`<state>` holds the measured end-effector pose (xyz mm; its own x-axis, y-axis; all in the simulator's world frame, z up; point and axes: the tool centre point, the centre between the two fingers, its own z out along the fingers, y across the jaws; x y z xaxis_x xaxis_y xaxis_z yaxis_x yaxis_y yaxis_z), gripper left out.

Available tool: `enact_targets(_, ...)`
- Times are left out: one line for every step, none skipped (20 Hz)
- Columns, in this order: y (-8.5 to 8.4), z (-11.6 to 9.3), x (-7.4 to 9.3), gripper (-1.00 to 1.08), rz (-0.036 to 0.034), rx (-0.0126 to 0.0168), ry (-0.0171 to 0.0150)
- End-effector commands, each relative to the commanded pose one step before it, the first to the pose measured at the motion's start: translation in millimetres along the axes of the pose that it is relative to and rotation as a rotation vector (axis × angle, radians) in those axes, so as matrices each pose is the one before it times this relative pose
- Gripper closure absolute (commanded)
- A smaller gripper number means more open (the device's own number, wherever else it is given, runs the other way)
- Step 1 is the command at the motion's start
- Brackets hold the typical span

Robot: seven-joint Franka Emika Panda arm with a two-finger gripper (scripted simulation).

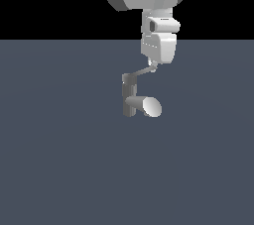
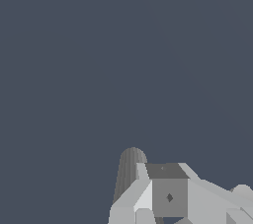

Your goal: Turn on the faucet by rotating a designated handle.

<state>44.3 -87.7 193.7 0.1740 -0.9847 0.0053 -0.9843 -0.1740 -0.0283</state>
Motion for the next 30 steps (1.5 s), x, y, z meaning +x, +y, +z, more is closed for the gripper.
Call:
enact_targets(0.28,0.41,-0.10,1.08,-0.00008,-0.00063,-0.00049)
enact_targets(2.95,0.44,-1.52,1.08,0.00076,-0.00114,-0.00018)
enact_targets(2.97,0.44,-1.53,1.08,0.00076,-0.00114,-0.00018)
enact_targets(2.98,0.43,-1.55,1.08,0.00076,-0.00114,-0.00018)
enact_targets(3.00,0.43,-1.56,1.08,0.00076,-0.00114,-0.00018)
enact_targets(3.02,0.43,-1.57,1.08,0.00076,-0.00114,-0.00018)
enact_targets(3.04,0.43,-1.58,1.08,0.00076,-0.00114,-0.00018)
enact_targets(3.06,0.43,-1.60,1.08,0.00076,-0.00114,-0.00018)
enact_targets(3.06,0.58,-1.51,1.08,0.00093,-0.00140,-0.00023)
enact_targets(3.10,0.33,-1.68,1.08,0.00065,-0.00099,-0.00016)
enact_targets(3.09,0.57,-1.53,1.08,0.00093,-0.00140,-0.00023)
enact_targets(3.13,0.42,-1.64,1.08,0.00076,-0.00114,-0.00019)
enact_targets(3.14,0.42,-1.66,1.08,0.00076,-0.00114,-0.00019)
enact_targets(3.16,0.42,-1.67,1.08,0.00076,-0.00114,-0.00019)
enact_targets(3.16,0.56,-1.58,1.08,0.00093,-0.00140,-0.00023)
enact_targets(3.20,0.41,-1.69,1.08,0.00076,-0.00114,-0.00019)
enact_targets(3.21,0.41,-1.70,1.08,0.00076,-0.00114,-0.00019)
enact_targets(3.21,0.56,-1.62,1.08,0.00092,-0.00140,-0.00023)
enact_targets(3.24,0.41,-1.73,1.08,0.00075,-0.00114,-0.00019)
enact_targets(3.24,0.55,-1.64,1.08,0.00092,-0.00140,-0.00024)
enact_targets(3.27,0.41,-1.75,1.08,0.00075,-0.00114,-0.00019)
enact_targets(3.28,0.48,-1.71,1.08,0.00084,-0.00128,-0.00022)
enact_targets(3.29,0.47,-1.73,1.08,0.00084,-0.00128,-0.00022)
enact_targets(0.00,0.00,0.00,1.08,0.00000,0.00000,0.00000)
enact_targets(-11.84,-14.14,6.31,1.08,0.00258,0.03292,0.01103)
enact_targets(1.38,0.96,-5.48,1.08,-0.00013,-0.00237,-0.00074)
enact_targets(1.39,0.95,-5.52,1.08,-0.00013,-0.00237,-0.00075)
enact_targets(1.40,0.95,-5.57,1.08,-0.00013,-0.00237,-0.00075)
enact_targets(1.39,1.00,-5.61,1.08,-0.00013,-0.00246,-0.00078)
enact_targets(1.41,0.99,-5.65,1.08,-0.00013,-0.00246,-0.00078)
